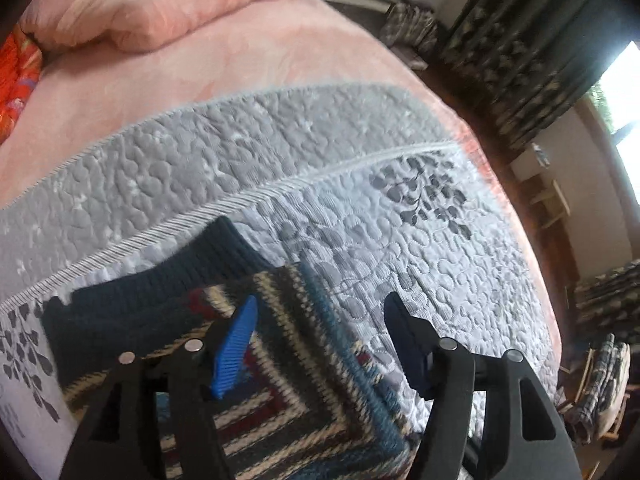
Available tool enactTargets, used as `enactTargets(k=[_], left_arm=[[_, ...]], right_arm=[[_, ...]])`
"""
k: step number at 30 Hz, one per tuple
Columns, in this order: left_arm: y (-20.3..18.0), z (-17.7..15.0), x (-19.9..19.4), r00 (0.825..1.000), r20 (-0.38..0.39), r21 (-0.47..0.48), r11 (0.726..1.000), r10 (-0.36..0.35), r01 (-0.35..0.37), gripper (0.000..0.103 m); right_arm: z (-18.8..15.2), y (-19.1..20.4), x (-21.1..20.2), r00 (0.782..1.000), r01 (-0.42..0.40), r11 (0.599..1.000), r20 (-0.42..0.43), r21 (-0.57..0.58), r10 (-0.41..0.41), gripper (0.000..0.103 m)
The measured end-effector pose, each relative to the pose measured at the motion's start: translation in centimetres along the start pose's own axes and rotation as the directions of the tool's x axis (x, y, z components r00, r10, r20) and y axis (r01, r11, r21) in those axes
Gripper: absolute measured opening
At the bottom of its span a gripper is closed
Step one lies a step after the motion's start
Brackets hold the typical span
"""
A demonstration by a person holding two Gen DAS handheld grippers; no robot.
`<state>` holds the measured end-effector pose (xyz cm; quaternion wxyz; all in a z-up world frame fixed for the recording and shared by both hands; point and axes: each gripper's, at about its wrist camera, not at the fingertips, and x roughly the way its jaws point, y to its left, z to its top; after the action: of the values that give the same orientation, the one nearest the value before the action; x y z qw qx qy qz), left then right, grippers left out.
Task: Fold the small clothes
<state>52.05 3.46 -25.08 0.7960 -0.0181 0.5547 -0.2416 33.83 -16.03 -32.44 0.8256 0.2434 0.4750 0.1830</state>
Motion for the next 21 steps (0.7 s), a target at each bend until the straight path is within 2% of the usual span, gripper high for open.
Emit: enactTargets(k=[4,6,8,13,15,17,18,19,20,21], left_arm=[[2.4,-1.9,-4.1,0.997,0.056,0.000,0.998,-0.057,0.057,0.072],[3.9,-3.3,-5.8,0.991,0.080,-0.016,0.994,-0.105,0.107,0.074],[5.5,-5.3,-7.2,0.983,0.089,-0.044,0.986,-0.159,0.164,0.074],[8.9,-9.8,-8.1,0.953,0.112,-0.136,0.946,-0.280,0.294,0.074],[10.2,-11.5,-7.4,0.918,0.114,-0.204,0.895,-0.380,0.397,0.074],[11.9,-12.9,-6.9,0.884,0.148,-0.283,0.837,-0.444,0.468,0.074],[12.5,-13.3,-6.7,0.876,0.162,-0.302,0.823,-0.454,0.482,0.074],[13.2,-13.9,-6.4,0.865,0.175,-0.329,0.800,-0.470,0.501,0.074],[13.5,-14.4,-6.2,0.860,0.179,-0.341,0.789,-0.478,0.510,0.074],[13.7,-14.6,-6.0,0.855,0.180,-0.346,0.782,-0.486,0.518,0.074]], right_arm=[[3.0,-1.4,0.5,0.984,-0.148,0.988,-0.096,0.046,0.152,0.074],[4.7,-2.2,1.4,0.955,-0.243,0.964,-0.149,0.107,0.258,0.076],[6.7,-2.8,2.6,0.929,-0.292,0.943,-0.188,0.162,0.320,0.078],[11.0,-1.6,5.7,0.901,-0.302,0.940,-0.273,0.162,0.336,0.078],[12.5,-0.8,7.5,0.896,-0.281,0.947,-0.310,0.154,0.316,0.077],[13.2,-0.5,8.7,0.894,-0.242,0.956,-0.346,0.165,0.286,0.066],[13.6,-0.2,9.5,0.889,-0.237,0.959,-0.364,0.155,0.279,0.050],[14.0,0.1,9.9,0.895,-0.214,0.969,-0.373,0.125,0.246,0.025],[14.5,0.9,9.3,0.912,-0.198,0.978,-0.353,0.068,0.209,0.019],[14.5,1.2,8.6,0.921,-0.216,0.975,-0.321,0.052,0.221,0.018]])
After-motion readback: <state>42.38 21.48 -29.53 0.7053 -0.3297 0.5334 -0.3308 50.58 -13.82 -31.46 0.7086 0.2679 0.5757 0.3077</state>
